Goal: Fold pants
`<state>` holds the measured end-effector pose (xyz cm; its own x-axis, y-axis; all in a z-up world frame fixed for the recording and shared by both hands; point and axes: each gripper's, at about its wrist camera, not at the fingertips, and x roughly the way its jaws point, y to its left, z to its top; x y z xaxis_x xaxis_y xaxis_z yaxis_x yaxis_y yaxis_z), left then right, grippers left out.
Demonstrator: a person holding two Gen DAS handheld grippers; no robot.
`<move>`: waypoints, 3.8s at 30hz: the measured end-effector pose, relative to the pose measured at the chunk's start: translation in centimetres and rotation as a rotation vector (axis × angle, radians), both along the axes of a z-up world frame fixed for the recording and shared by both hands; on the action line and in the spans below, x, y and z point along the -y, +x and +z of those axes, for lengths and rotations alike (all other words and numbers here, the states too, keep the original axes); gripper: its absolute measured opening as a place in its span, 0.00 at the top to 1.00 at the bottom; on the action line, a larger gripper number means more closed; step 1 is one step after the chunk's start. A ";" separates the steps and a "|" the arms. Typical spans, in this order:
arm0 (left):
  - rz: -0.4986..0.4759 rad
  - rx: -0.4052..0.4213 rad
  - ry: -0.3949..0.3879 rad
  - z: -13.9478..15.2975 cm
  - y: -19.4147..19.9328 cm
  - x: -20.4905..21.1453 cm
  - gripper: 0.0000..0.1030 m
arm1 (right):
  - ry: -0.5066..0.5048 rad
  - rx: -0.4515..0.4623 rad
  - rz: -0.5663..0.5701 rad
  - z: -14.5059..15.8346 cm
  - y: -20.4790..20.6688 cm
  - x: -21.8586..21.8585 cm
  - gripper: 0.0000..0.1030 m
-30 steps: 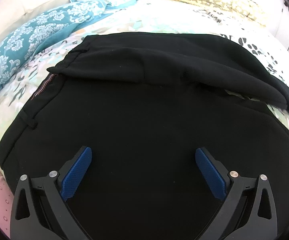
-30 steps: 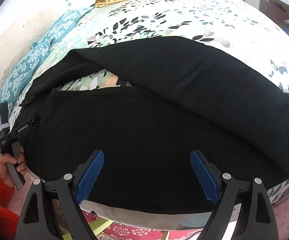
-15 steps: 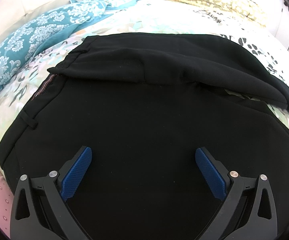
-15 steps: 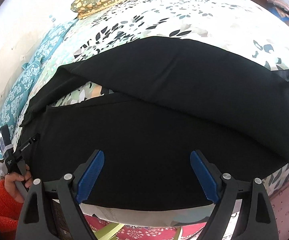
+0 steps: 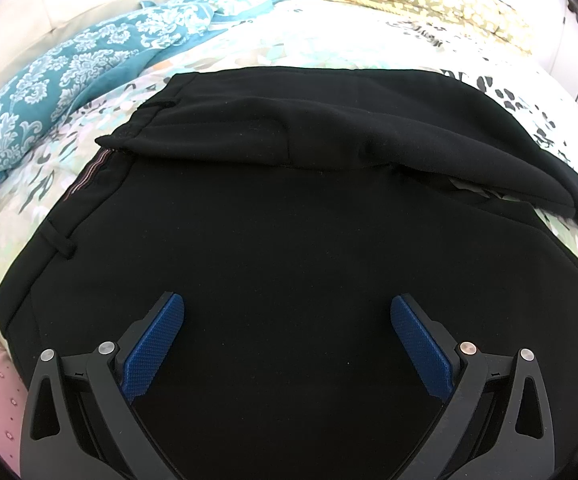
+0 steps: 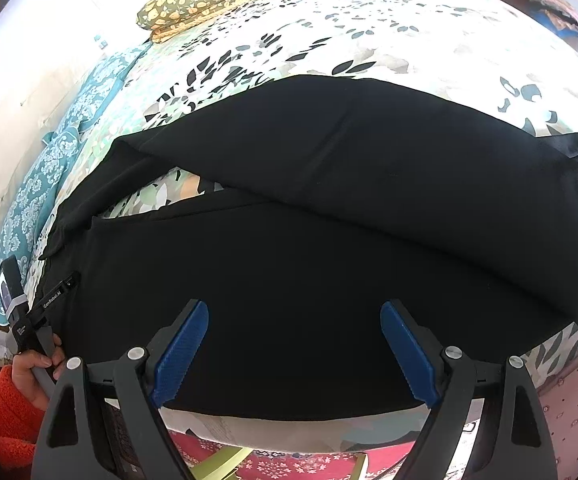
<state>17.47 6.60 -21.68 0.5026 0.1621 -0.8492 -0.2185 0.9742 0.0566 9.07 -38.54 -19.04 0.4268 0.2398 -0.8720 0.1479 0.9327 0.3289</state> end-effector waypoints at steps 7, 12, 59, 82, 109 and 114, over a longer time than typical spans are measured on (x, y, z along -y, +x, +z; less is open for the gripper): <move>0.000 0.000 0.000 0.0 0.0 0.0 0.00 | 0.008 -0.001 -0.011 0.1 -0.2 0.2 0.15; 0.000 0.000 0.001 0.0 0.0 0.0 0.00 | 0.032 -0.002 -0.033 0.1 -0.4 0.6 0.15; -0.134 -0.073 -0.237 6.5 9.9 1.4 0.01 | 0.189 0.092 -0.545 -1.5 -2.0 15.4 0.93; 0.108 -0.167 -0.671 4.4 23.5 1.1 0.95 | 0.156 0.449 -0.324 12.5 -3.1 16.0 0.95; 0.031 -0.189 -0.580 4.7 -4.7 -0.8 0.94 | 0.306 0.018 -0.502 0.7 -2.9 24.3 0.46; 0.029 -0.165 -0.596 5.1 -4.3 -0.5 0.94 | 0.290 -0.025 -0.487 0.6 -2.1 25.8 0.88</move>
